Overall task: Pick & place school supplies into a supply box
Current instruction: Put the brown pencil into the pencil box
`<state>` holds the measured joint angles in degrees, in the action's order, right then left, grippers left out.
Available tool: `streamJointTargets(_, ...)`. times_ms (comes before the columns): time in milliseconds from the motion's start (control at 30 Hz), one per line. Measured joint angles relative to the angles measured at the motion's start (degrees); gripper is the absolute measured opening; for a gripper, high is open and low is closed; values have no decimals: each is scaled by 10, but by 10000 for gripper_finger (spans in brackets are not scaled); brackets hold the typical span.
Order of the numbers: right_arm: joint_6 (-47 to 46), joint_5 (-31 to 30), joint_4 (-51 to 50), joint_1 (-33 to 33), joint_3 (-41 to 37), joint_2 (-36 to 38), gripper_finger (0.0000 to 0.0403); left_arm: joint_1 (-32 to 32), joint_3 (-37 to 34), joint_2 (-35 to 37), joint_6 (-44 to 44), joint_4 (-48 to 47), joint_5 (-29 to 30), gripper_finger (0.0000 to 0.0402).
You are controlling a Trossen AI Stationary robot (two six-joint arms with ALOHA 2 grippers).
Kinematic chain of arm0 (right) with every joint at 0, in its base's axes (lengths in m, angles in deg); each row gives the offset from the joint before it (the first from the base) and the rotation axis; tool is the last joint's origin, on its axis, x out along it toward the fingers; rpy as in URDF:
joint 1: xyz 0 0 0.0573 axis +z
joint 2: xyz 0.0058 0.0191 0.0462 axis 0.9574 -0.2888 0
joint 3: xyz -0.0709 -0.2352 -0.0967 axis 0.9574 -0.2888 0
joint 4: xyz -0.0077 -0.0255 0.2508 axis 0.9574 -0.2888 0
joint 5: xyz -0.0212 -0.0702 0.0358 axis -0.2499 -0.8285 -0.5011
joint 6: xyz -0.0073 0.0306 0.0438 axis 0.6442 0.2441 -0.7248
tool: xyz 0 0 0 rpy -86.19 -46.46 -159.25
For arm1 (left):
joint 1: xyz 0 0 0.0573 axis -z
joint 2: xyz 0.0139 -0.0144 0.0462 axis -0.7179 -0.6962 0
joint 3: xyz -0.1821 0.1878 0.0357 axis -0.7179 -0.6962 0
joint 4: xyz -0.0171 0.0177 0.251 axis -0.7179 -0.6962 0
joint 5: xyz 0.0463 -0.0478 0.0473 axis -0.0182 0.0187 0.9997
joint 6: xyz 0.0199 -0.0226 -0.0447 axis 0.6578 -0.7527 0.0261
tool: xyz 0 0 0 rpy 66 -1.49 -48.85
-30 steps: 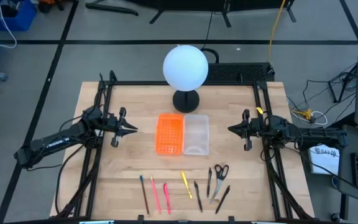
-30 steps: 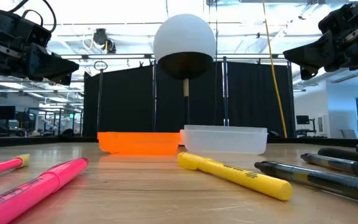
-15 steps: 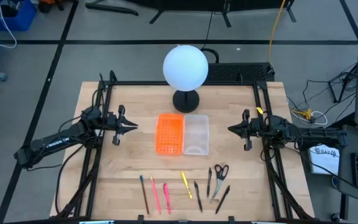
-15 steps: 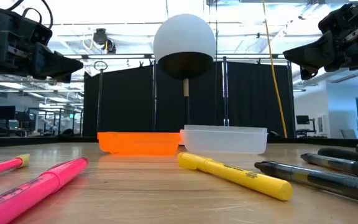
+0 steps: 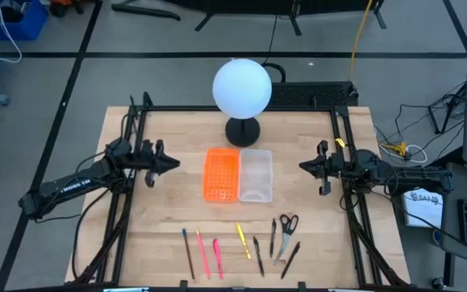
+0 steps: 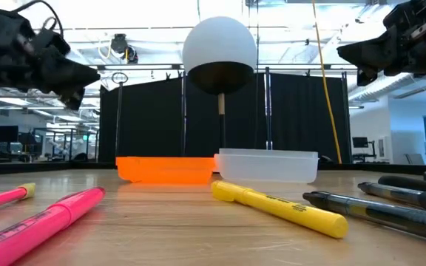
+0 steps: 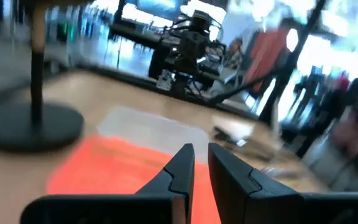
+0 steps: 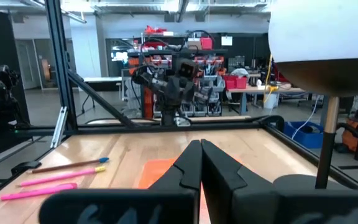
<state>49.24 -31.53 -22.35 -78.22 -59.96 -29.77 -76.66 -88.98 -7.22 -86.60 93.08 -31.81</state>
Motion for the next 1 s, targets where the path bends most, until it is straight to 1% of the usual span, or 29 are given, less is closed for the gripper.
streamJointTargets(67,1,0,-4,0,0,0,0,0,0,0,-71,-5,2,51)
streamJointTargets(133,7,0,-6,0,0,0,0,1,0,0,-109,-11,17,51)
streamJointTargets(200,8,0,-8,0,0,0,0,0,0,0,-130,-14,64,51)
streamJointTargets(267,13,0,-7,0,0,0,0,0,0,0,-163,-40,97,51)
streamJointTargets(367,40,0,-7,0,0,0,0,0,0,0,-176,-83,141,51)
streamJointTargets(433,59,0,-3,0,0,0,0,0,0,0,-159,-93,165,51)
streamJointTargets(533,91,0,6,0,0,0,0,1,0,0,-128,-91,167,51)
streamJointTargets(633,84,2,-1,1,0,0,0,11,0,0,-144,-62,130,51)
streamJointTargets(700,62,16,-16,3,0,-2,0,34,1,0,-153,-50,94,51)
streamJointTargets(733,62,20,-21,3,0,-3,0,52,3,0,-155,-57,95,51)
streamJointTargets(867,97,22,-20,2,0,-7,0,134,12,0,-159,-84,162,51)
streamJointTargets(1000,104,32,-24,3,0,-16,0,230,24,-17,-179,-83,204,51)
